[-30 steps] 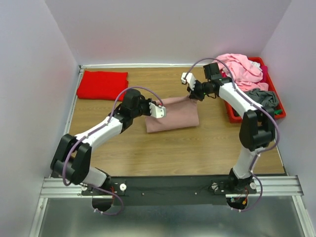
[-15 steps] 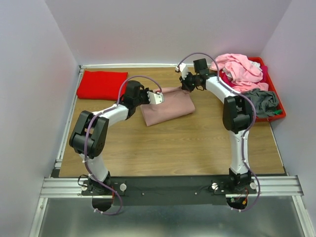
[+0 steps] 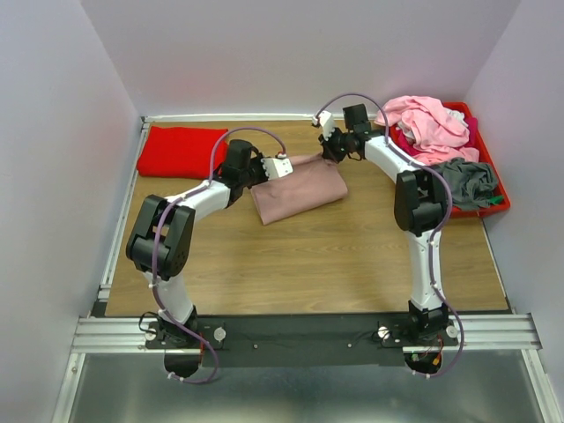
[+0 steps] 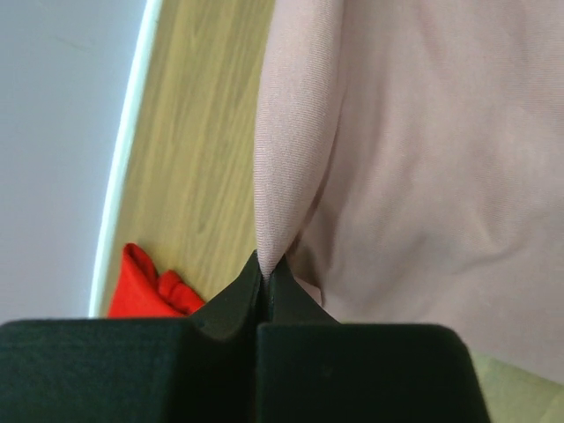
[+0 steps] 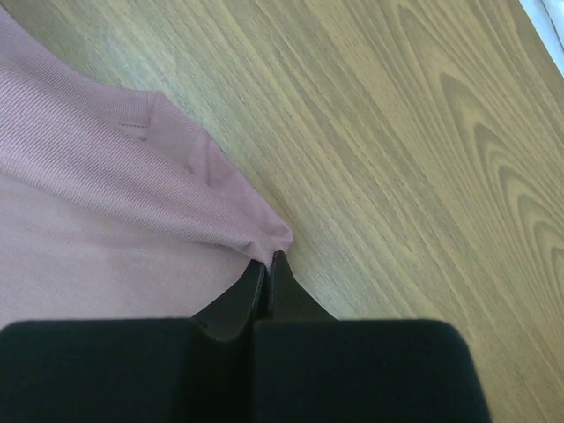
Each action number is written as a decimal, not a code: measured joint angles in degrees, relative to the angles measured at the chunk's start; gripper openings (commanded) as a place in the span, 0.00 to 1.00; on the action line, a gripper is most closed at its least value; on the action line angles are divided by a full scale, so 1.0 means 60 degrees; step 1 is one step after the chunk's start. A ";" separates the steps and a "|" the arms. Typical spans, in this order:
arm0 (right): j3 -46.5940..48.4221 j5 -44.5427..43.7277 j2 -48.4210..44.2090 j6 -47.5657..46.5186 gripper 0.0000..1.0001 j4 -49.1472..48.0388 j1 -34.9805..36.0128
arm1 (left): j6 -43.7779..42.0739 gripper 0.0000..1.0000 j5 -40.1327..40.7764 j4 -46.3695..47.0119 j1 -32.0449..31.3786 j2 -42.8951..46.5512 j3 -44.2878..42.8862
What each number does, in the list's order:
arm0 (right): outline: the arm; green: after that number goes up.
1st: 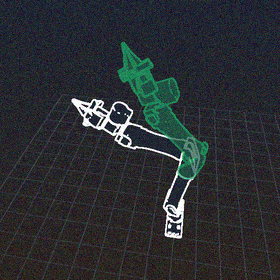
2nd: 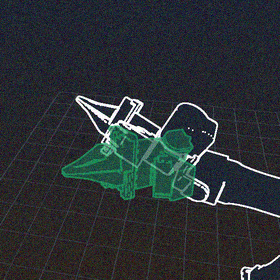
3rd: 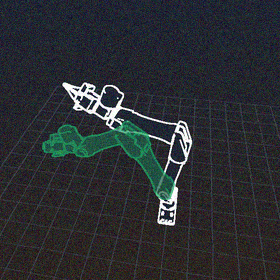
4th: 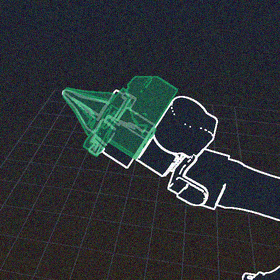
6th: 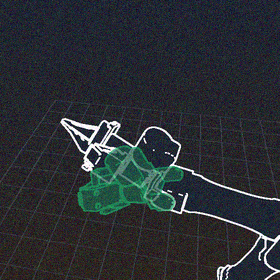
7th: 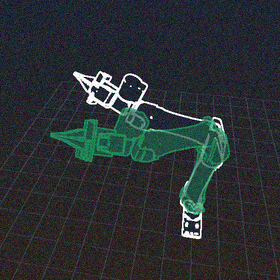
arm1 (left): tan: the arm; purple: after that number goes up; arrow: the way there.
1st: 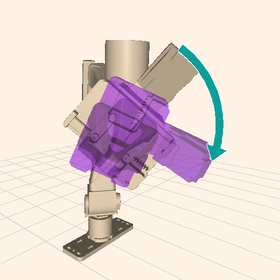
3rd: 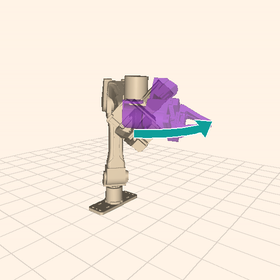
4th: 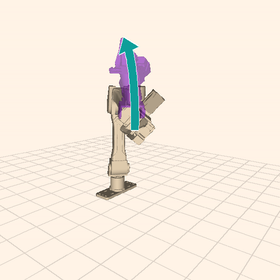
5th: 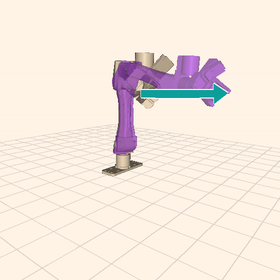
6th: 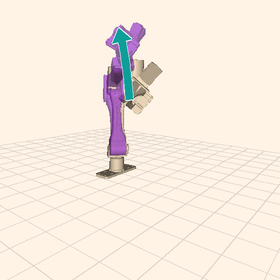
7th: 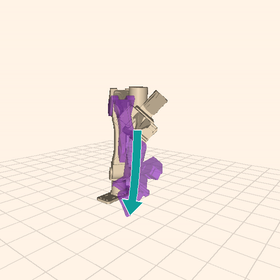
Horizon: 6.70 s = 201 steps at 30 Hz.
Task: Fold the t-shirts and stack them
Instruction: Fold the tshirt
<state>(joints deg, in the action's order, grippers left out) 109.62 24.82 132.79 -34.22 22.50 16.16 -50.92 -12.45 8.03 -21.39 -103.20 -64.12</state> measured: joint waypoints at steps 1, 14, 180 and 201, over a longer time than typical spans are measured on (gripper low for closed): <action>0.0026 0.0000 0.0025 0.0018 0.00 0.0004 0.0004 | 0.0113 0.00 -0.0004 -0.0091 0.0000 0.0000 0.0000; 0.0452 0.0000 0.0401 0.0288 0.02 -0.0029 0.0044 | 0.2171 0.00 0.0007 -0.1446 0.0000 0.0000 -0.0619; 0.1847 0.1402 0.1508 0.1810 0.11 -0.0066 0.1395 | 1.4429 0.00 0.1257 0.0437 0.1701 0.3330 0.4273; 0.2940 0.1450 0.2237 0.3759 0.10 -0.0229 0.1570 | 1.4753 0.00 0.1683 0.0579 0.1752 0.3799 0.4827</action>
<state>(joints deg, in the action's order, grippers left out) 127.26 33.52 146.21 -11.66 21.12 25.58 37.60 -2.35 11.51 -10.87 -80.40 -35.16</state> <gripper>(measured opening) 0.102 0.016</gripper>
